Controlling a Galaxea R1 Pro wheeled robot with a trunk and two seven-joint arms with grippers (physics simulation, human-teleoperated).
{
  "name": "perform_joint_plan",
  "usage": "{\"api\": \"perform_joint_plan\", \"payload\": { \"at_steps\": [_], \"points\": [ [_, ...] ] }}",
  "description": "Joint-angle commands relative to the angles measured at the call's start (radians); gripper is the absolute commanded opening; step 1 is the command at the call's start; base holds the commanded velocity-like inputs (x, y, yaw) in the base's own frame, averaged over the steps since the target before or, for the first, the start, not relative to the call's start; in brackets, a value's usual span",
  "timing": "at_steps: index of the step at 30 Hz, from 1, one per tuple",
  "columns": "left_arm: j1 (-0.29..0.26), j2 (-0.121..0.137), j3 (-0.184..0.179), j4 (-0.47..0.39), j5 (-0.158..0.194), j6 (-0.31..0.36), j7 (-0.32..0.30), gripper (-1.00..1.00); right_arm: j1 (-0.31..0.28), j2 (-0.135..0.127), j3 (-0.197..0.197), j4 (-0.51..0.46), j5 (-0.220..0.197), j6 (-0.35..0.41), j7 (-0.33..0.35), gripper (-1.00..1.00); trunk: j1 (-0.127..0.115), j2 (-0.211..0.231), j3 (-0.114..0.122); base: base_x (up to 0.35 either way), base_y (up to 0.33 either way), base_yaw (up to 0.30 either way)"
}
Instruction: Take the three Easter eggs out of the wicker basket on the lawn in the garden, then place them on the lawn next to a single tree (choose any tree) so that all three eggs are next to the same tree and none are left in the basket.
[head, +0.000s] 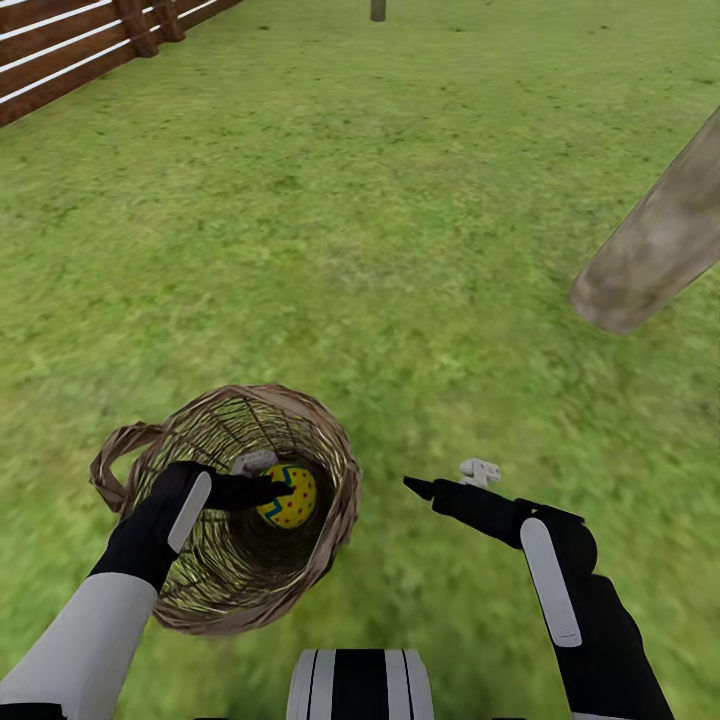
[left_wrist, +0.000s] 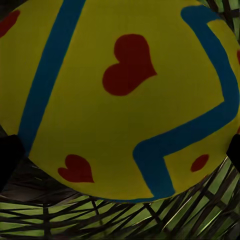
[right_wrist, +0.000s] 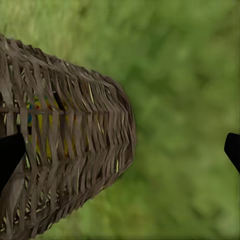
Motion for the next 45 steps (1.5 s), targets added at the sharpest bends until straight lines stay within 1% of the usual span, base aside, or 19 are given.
{"api": "perform_joint_plan", "payload": {
  "at_steps": [1,2,5,7,8,13,18,24,27,32,38,45],
  "points": [
    [0.000,0.001,-0.001,-0.001,-0.004,0.006,-0.006,-1.00,-0.001,0.001,-0.003,-0.001,0.008,0.005,0.010,1.00,0.000,0.000,-0.001,0.000,0.000,0.000],
    [-0.001,0.001,-0.001,-0.001,-0.004,0.009,-0.005,-1.00,-0.001,0.001,-0.003,-0.001,0.008,0.005,0.010,1.00,0.000,0.000,-0.001,0.000,0.000,0.000],
    [-0.001,0.002,0.003,-0.001,-0.004,0.033,-0.005,-1.00,-0.001,0.001,-0.003,-0.001,0.008,0.005,0.010,1.00,-0.002,0.000,0.011,0.000,0.000,0.000],
    [-0.001,0.003,0.031,-0.001,-0.005,0.042,-0.005,-1.00,-0.001,0.001,-0.003,-0.001,0.008,0.005,0.010,1.00,-0.002,0.001,0.019,0.000,0.000,0.000],
    [-0.001,0.003,0.039,-0.001,-0.006,0.042,-0.005,-1.00,-0.001,0.001,-0.003,-0.001,0.008,0.005,0.010,1.00,-0.003,0.001,0.023,0.000,0.000,0.000],
    [-0.001,0.003,0.053,0.000,-0.008,0.042,-0.005,-1.00,-0.001,0.001,-0.003,-0.001,0.008,0.005,0.010,1.00,-0.005,0.002,0.042,0.000,0.000,0.000],
    [-0.001,0.003,0.055,0.001,-0.010,0.042,-0.005,-1.00,-0.001,0.001,-0.003,-0.001,0.008,0.005,0.010,1.00,-0.007,0.003,0.061,0.000,0.000,0.000],
    [0.002,0.005,0.053,0.001,-0.011,0.042,-0.005,-1.00,-0.001,0.001,-0.003,-0.001,0.008,0.005,0.011,1.00,-0.007,0.003,0.061,0.000,0.000,0.000],
    [0.004,0.005,0.053,0.005,-0.012,0.042,-0.005,-1.00,-0.001,0.001,-0.003,-0.001,0.008,0.005,0.010,1.00,-0.009,0.004,0.073,0.000,0.000,0.000],
    [0.005,0.005,0.053,0.067,-0.012,0.042,-0.005,-1.00,-0.001,0.001,-0.004,-0.001,0.007,0.005,0.011,1.00,-0.009,0.004,0.073,0.000,0.000,0.000],
    [0.006,0.005,0.053,0.142,-0.012,0.042,-0.003,-1.00,-0.001,0.001,-0.004,-0.001,0.006,0.005,0.011,1.00,-0.011,0.006,0.096,0.000,0.000,0.000],
    [0.006,0.005,0.053,0.163,-0.013,0.042,-0.004,-1.00,-0.001,0.002,-0.002,-0.001,0.007,0.005,0.011,1.00,-0.015,0.007,0.123,0.000,0.000,0.000]
  ]
}}
